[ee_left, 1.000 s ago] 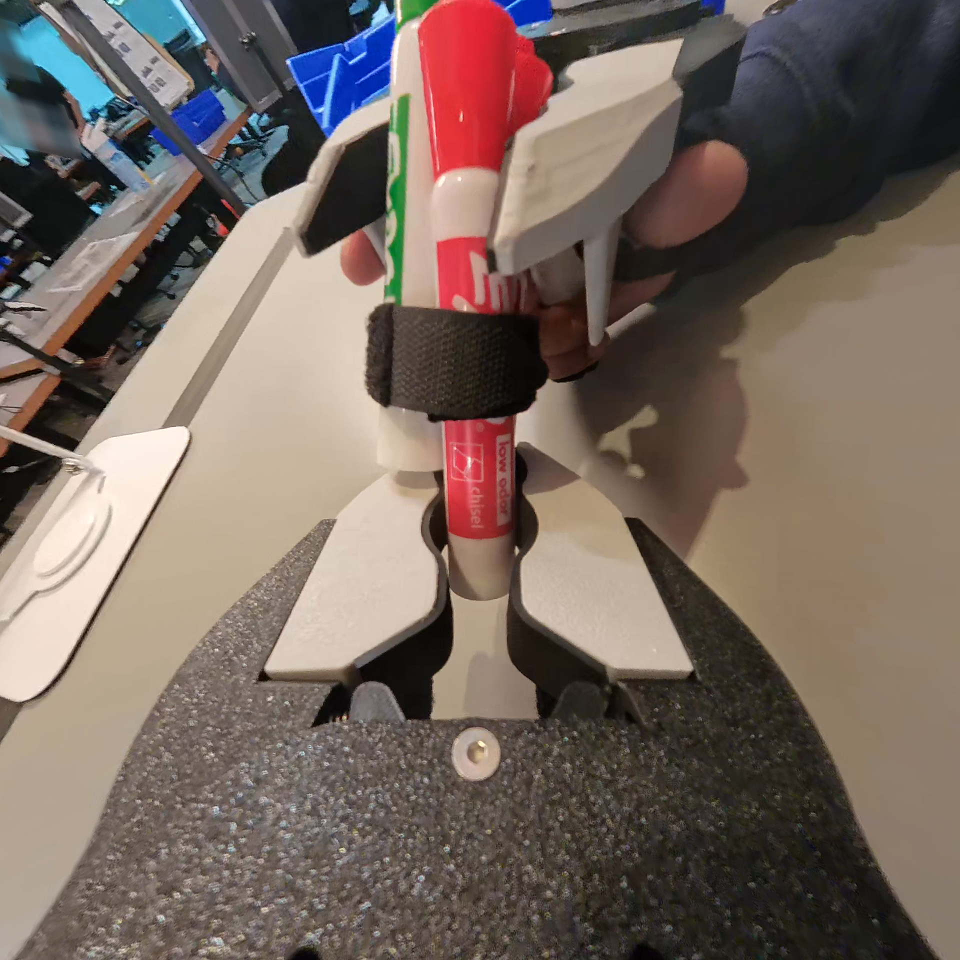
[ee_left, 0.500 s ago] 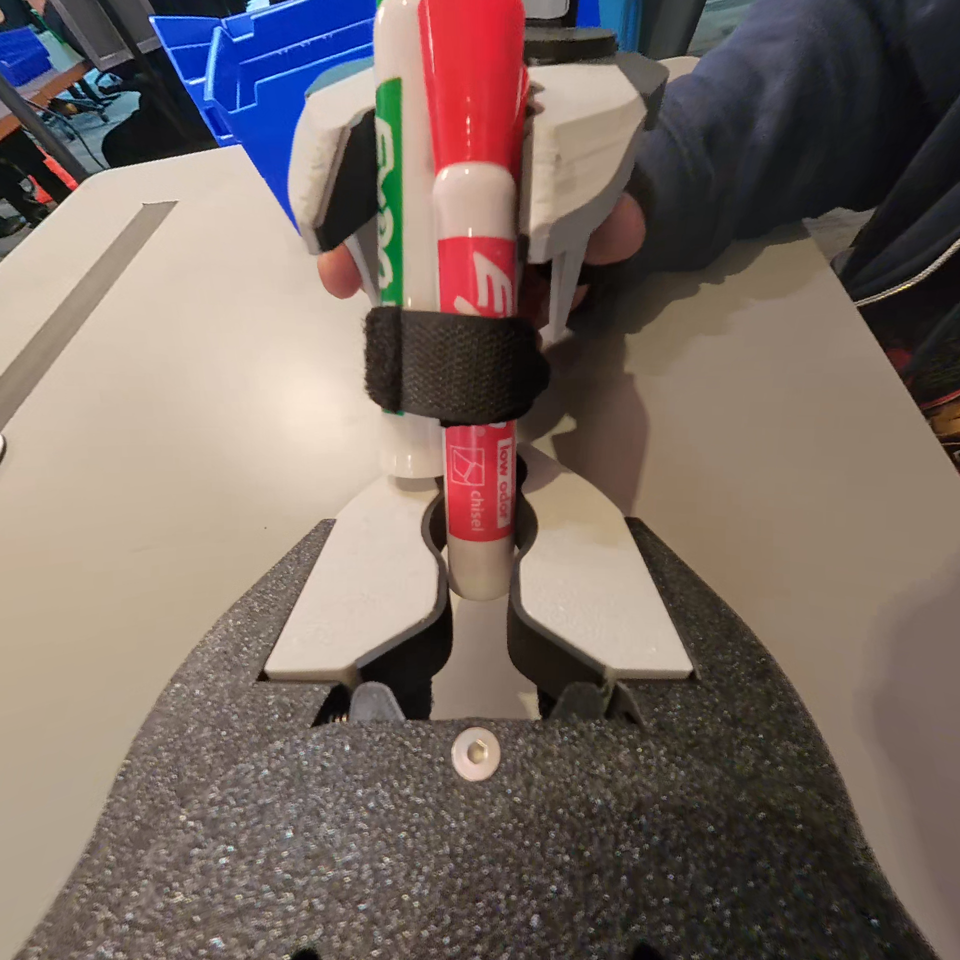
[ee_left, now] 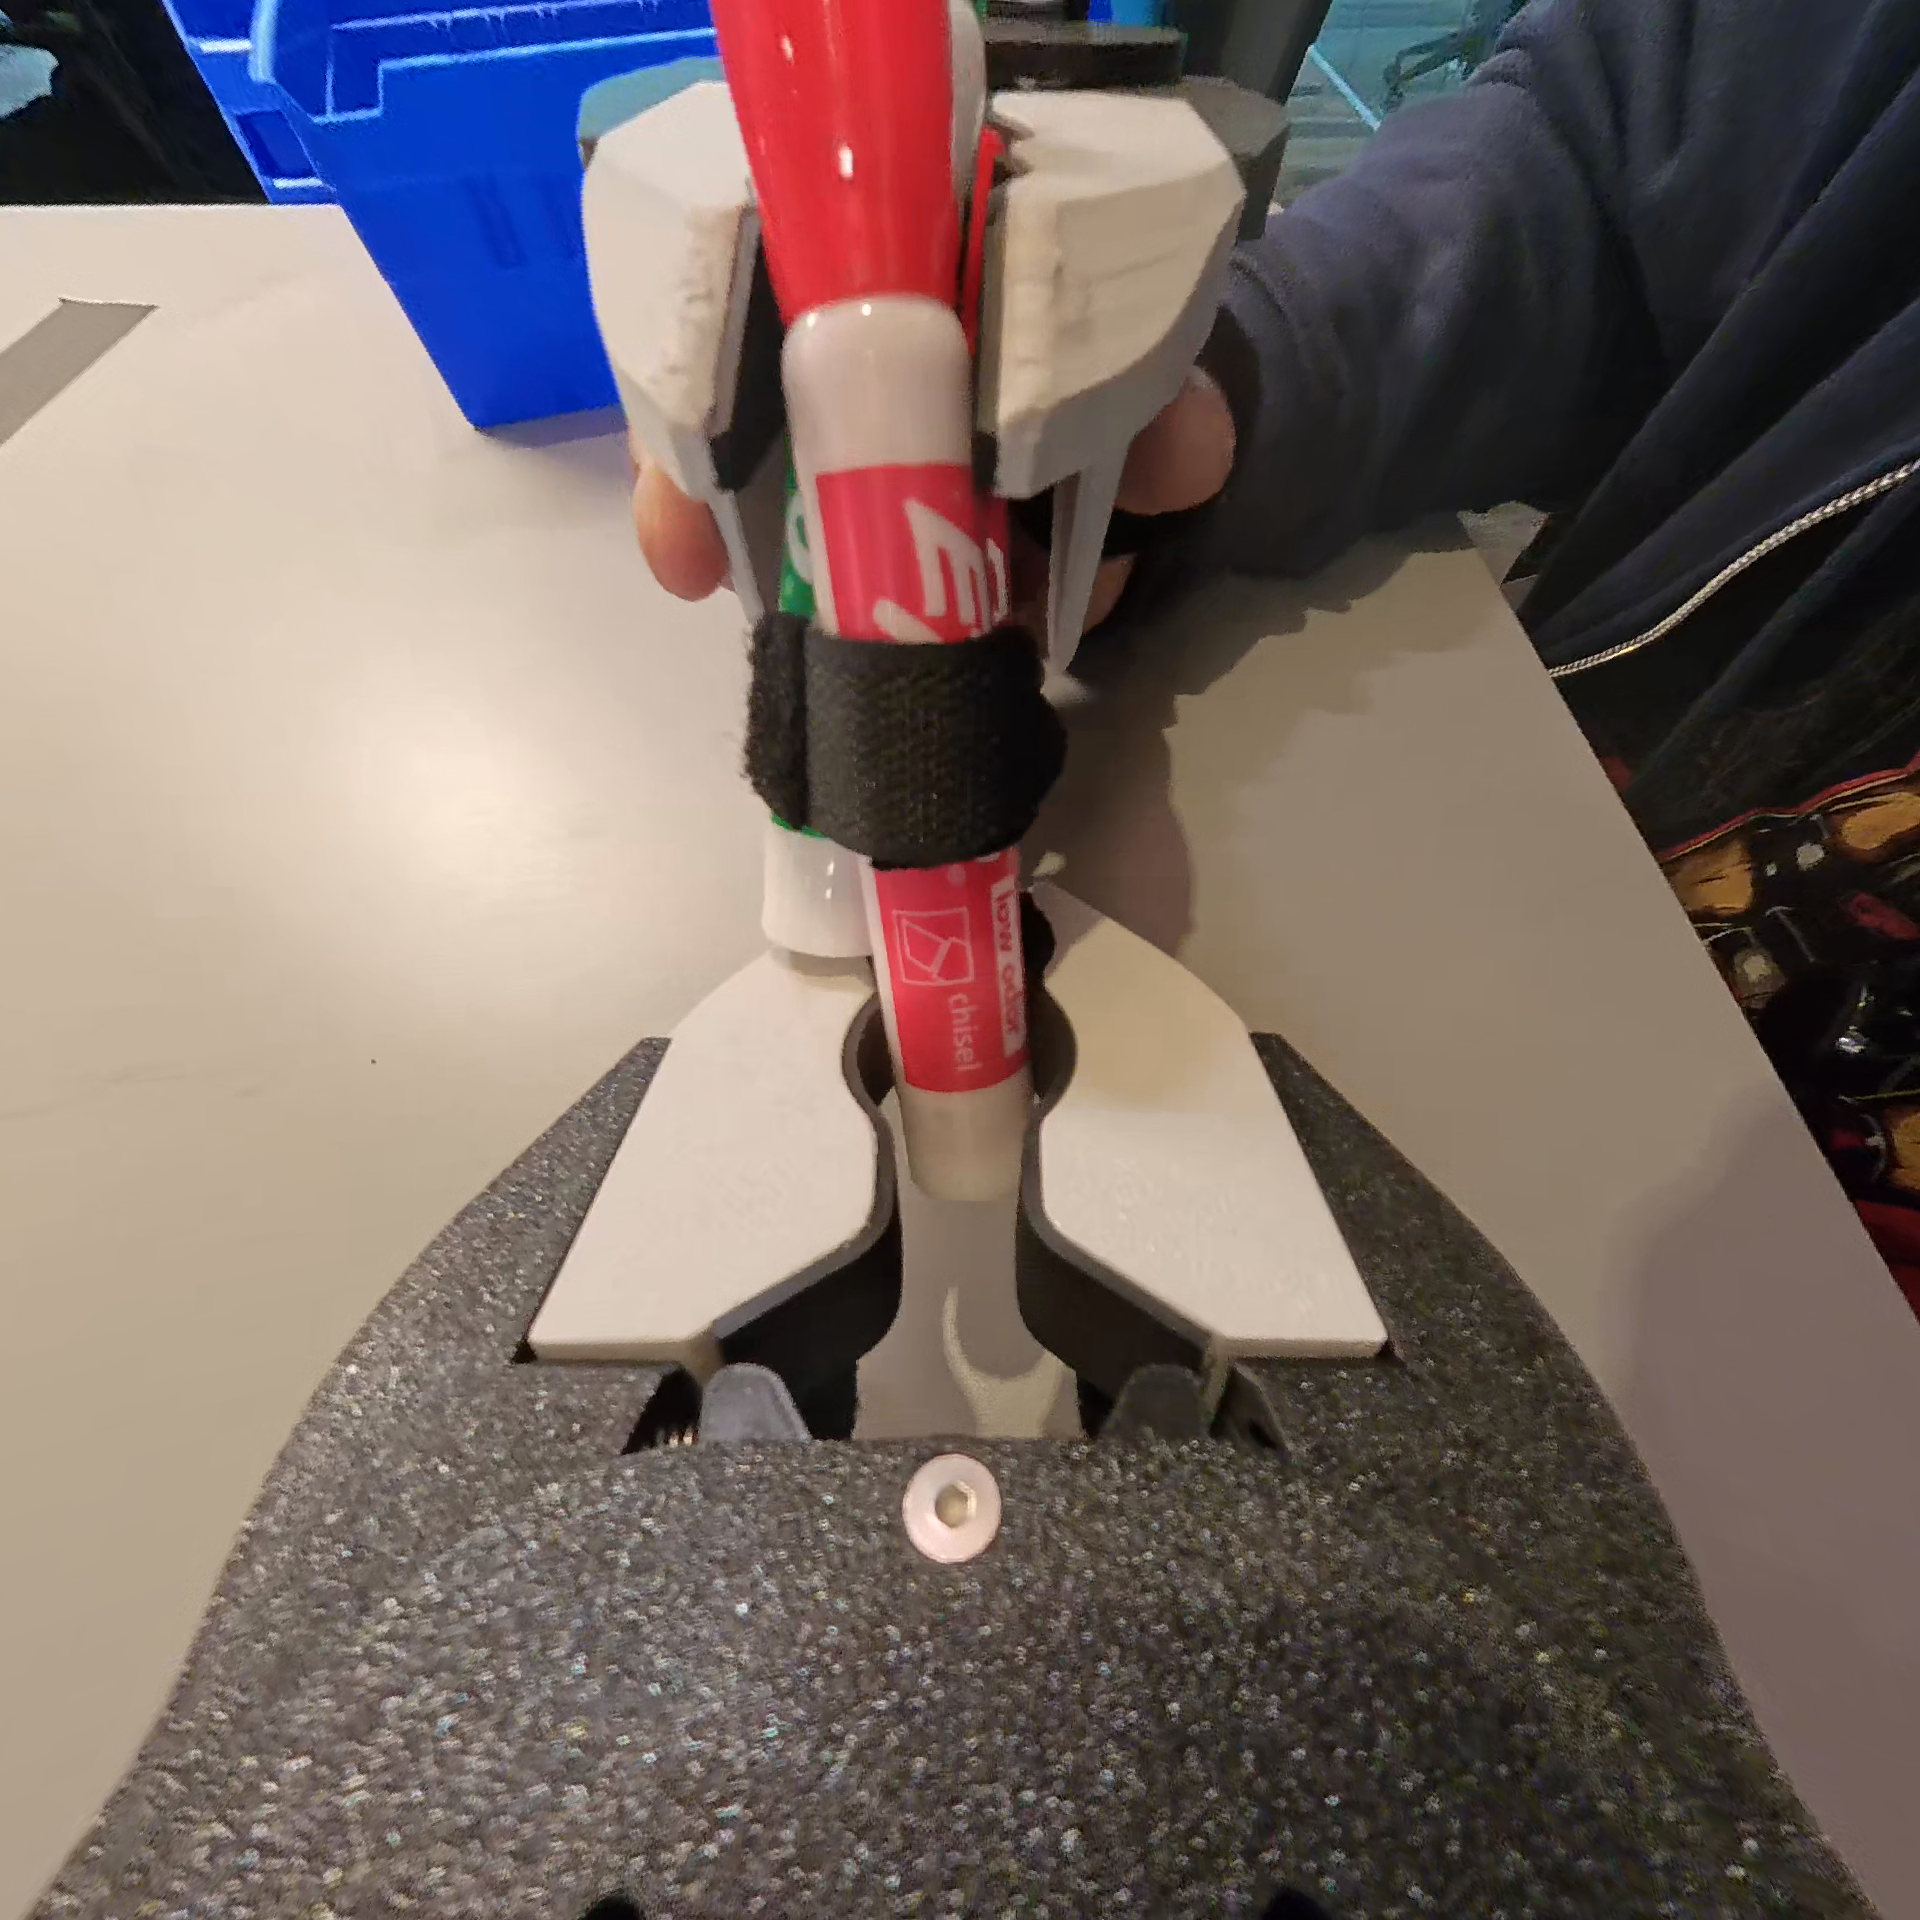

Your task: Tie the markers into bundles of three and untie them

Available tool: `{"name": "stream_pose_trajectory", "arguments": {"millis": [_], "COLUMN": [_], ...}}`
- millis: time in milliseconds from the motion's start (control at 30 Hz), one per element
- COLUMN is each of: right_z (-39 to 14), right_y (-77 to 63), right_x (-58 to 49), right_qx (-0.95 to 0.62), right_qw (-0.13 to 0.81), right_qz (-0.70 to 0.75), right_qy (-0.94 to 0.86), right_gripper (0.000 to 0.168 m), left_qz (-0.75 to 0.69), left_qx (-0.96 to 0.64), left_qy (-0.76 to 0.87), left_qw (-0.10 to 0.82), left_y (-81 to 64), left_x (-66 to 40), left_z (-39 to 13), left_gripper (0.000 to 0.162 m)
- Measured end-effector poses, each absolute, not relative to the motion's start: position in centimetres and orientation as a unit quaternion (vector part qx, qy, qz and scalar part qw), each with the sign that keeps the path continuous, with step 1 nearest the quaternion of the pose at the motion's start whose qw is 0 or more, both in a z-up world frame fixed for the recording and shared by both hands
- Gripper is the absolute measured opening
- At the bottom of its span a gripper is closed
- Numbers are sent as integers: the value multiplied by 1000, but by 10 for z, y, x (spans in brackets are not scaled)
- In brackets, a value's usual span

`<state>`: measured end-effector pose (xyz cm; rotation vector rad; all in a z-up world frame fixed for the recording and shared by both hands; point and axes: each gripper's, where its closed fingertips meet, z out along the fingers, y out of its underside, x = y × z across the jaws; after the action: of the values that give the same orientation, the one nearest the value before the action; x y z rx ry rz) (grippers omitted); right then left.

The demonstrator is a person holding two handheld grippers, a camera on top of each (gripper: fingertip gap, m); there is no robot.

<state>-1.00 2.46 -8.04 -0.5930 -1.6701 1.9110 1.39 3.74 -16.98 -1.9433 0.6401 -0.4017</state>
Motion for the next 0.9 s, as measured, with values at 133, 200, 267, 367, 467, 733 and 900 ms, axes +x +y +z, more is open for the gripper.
{"name": "stream_pose_trajectory", "arguments": {"millis": [133, 200, 267, 367, 467, 733, 900], "right_z": [-81, -81, -80, -75, -69, -56, -46], "right_y": [28, 29, 32, 40, 53, 65, 58], "right_x": [-13, -15, -16, -19, -24, -18, -5], "right_qx": [-244, -254, -265, -286, -312, -304, -253], "right_qw": [241, 230, 219, 203, 186, 165, 185], "right_qz": [716, 723, 731, 754, 779, 820, 830], "right_qy": [-608, -600, -589, -556, -511, -456, -462], "right_gripper": [19, 19, 18, 18, 19, 19, 19], "left_qz": [-175, -178, -182, -194, -196, -213, -241], "left_qx": [-808, -808, -808, -811, -816, -752, -708], "left_qy": [260, 258, 252, 239, 220, 165, 165], "left_qw": [498, 498, 500, 498, 497, 601, 643], "left_y": [37, 36, 36, 36, 38, 49, 44], "left_x": [14, 14, 13, 11, 6, 2, 12], "left_z": [-171, -171, -170, -169, -169, -132, -111], "left_gripper": [22, 22, 23, 23, 27, 50, 48]}}
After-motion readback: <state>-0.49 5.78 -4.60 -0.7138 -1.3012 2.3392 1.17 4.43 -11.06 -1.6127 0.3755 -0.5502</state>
